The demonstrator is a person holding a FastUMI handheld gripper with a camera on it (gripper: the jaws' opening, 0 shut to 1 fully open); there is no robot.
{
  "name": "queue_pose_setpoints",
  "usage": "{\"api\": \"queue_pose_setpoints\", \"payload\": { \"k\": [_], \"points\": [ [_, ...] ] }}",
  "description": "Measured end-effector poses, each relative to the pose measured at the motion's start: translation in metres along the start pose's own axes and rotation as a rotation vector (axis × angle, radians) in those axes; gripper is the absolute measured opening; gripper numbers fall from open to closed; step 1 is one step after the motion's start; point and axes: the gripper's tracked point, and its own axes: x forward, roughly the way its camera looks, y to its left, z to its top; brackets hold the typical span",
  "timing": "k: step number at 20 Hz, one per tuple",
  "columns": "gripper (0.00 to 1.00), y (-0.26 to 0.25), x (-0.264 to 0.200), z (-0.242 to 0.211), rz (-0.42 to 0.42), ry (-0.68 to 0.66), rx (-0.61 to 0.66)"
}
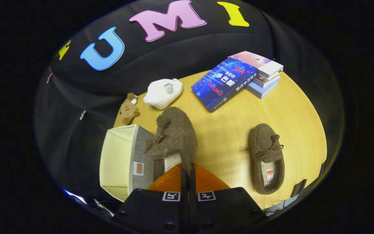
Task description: Open the storage box then place both shoes into the box .Put the left shoe in first, then the right shoe, with the right side of both shoes facing outward in a uniform manner.
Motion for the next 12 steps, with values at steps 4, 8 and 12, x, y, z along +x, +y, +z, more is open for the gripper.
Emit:
{"api": "queue_pose_setpoints", "payload": {
  "k": [4,8,12],
  "points": [
    [0.05,0.065,-0.011,0.012,0.085,-0.015,-0.013],
    [0.05,0.120,0.004,-0.004,0.123,0.001,0.002],
    [0.05,0.157,0.037,-0.037,0.124,0.056,0.017]
  ]
}}
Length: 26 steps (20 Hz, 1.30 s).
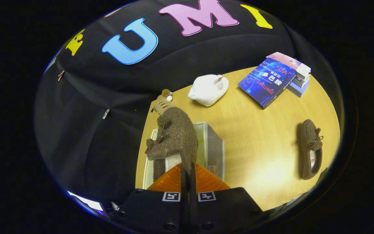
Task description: Open the storage box then place both shoes into the box .Put the left shoe in first, then the right shoe, with the right side of both shoes facing outward in a uniform manner.
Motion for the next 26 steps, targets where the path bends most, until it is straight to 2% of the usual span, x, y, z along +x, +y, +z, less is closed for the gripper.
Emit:
{"api": "queue_pose_setpoints", "payload": {
  "k": [8,13,15,16,17,20,26],
  "points": [
    [0.05,0.029,0.070,-0.054,-0.060,0.085,0.099],
    [0.05,0.040,0.094,-0.073,-0.039,0.122,0.138],
    [0.20,0.043,0.095,-0.074,-0.022,0.128,0.160],
    [0.34,0.042,0.096,-0.070,-0.022,0.120,0.160],
    [0.37,0.042,0.096,-0.068,-0.019,0.124,0.155],
    [0.59,0.040,0.094,-0.061,-0.018,0.110,0.134],
    [0.59,0.024,0.059,-0.029,0.006,0.040,0.078]
  ]
}}
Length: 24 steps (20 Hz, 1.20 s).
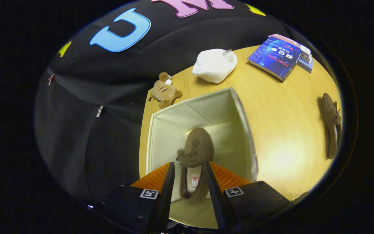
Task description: Open the storage box then place both shoes into the box .Put the left shoe in first, then the right shoe, with the right side of both shoes facing outward in a uniform manner.
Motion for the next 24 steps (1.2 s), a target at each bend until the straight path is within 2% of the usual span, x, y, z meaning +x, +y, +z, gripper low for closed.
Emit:
{"api": "queue_pose_setpoints", "payload": {
  "k": [6,11,14,18,21,24],
  "points": [
    [0.59,-0.064,-0.066,0.049,-0.014,-0.089,-0.011],
    [0.59,-0.150,-0.120,0.085,-0.088,-0.155,0.004],
    [0.59,-0.220,-0.144,0.099,-0.181,-0.172,0.008],
    [0.59,-0.308,-0.166,0.100,-0.299,-0.131,0.036],
    [0.59,-0.371,-0.172,0.083,-0.398,-0.057,0.026],
    [0.59,-0.413,-0.166,0.061,-0.456,0.006,0.038]
  ]
}}
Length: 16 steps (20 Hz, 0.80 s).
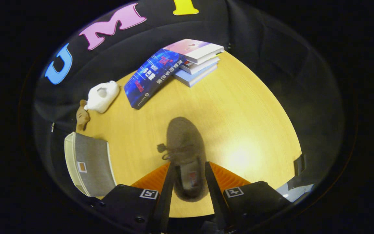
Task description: Open the storage box then place both shoes into the box .Put the left shoe in first, then the right shoe, with the right side of both shoes facing outward in a uniform manner.
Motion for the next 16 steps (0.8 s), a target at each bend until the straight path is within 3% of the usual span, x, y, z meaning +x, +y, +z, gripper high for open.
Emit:
{"api": "queue_pose_setpoints", "payload": {
  "k": [9,11,12,13,14,16],
  "points": [
    [0.59,-0.022,0.054,-0.034,-0.065,0.112,-0.028],
    [0.47,-0.023,0.061,-0.036,-0.072,0.125,-0.023],
    [0.34,-0.021,0.063,-0.039,-0.064,0.140,-0.017],
    [0.27,-0.025,0.064,-0.038,-0.079,0.139,-0.018],
    [0.09,-0.023,0.065,-0.036,-0.074,0.121,-0.027],
    [0.05,-0.021,0.063,-0.034,-0.059,0.090,-0.055]
  ]
}}
